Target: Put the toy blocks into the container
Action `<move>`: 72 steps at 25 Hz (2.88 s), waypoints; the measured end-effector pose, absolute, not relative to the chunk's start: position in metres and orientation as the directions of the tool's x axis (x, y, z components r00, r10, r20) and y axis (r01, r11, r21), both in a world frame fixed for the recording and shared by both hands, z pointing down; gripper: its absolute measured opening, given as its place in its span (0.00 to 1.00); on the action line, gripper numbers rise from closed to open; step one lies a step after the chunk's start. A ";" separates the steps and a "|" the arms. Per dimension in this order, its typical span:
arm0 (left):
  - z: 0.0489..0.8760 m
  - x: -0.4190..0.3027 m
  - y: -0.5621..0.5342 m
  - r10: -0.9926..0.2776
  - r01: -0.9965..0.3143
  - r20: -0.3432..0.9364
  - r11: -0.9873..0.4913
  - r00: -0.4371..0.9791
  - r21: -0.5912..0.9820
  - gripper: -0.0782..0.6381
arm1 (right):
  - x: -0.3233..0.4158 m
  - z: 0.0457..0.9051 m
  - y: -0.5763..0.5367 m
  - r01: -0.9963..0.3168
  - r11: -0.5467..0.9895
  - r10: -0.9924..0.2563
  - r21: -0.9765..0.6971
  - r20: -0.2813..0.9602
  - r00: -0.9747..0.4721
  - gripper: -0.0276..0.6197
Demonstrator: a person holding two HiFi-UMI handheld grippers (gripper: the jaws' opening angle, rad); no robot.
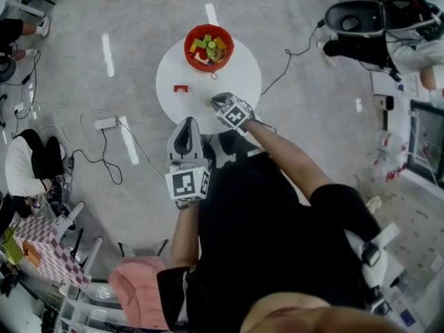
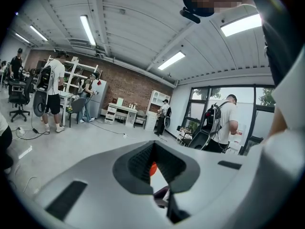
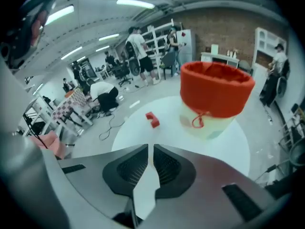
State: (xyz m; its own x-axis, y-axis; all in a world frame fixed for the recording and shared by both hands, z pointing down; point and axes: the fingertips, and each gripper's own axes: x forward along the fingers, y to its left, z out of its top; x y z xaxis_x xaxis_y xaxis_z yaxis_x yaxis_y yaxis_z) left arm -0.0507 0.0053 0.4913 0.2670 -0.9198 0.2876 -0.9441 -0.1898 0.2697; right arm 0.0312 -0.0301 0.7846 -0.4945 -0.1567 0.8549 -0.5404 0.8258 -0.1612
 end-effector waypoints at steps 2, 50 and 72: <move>0.493 -0.050 0.009 -0.918 -0.943 0.292 -0.190 0.269 0.272 0.11 | 0.031 0.810 -0.013 -0.497 0.847 -0.064 -0.188 0.893 -0.446 0.18; 0.486 -0.070 0.001 -0.934 -0.955 0.286 -0.140 0.215 0.262 0.11 | 0.036 0.658 -0.184 -0.702 0.712 -0.485 0.008 0.728 -0.484 0.25; 0.485 -0.089 0.002 -0.942 -0.957 0.280 -0.107 0.184 0.268 0.11 | -0.001 0.613 -0.179 -0.676 0.737 -0.559 -0.016 0.548 -0.622 0.08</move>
